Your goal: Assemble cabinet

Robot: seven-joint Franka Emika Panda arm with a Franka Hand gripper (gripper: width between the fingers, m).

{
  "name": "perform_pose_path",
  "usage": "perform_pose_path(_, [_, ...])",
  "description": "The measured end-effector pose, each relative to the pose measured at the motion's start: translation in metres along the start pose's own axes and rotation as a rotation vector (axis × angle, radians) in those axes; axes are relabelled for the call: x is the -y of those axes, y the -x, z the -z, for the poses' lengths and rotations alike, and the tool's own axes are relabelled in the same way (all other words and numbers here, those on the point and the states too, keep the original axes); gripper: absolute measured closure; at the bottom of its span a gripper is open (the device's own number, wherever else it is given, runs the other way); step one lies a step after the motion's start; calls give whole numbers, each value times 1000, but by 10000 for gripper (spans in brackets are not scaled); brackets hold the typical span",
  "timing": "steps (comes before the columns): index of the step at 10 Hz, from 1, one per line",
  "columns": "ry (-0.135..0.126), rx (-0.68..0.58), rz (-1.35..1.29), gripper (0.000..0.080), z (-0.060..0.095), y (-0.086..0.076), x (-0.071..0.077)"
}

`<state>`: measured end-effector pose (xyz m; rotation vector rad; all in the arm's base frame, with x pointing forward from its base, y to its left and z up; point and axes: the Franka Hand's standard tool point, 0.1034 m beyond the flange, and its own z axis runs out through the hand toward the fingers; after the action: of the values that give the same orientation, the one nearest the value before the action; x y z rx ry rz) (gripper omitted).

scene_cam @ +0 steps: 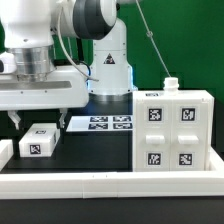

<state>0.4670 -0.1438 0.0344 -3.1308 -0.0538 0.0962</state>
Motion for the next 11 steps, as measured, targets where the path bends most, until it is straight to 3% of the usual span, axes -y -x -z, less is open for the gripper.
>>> perform_pose_path(8, [18,8,6,150,-21,4,-1])
perform_pose_path(9, [19,8,6,252,-21,4,-1])
perform_pose_path(11, [19,8,6,247,-21,4,-1])
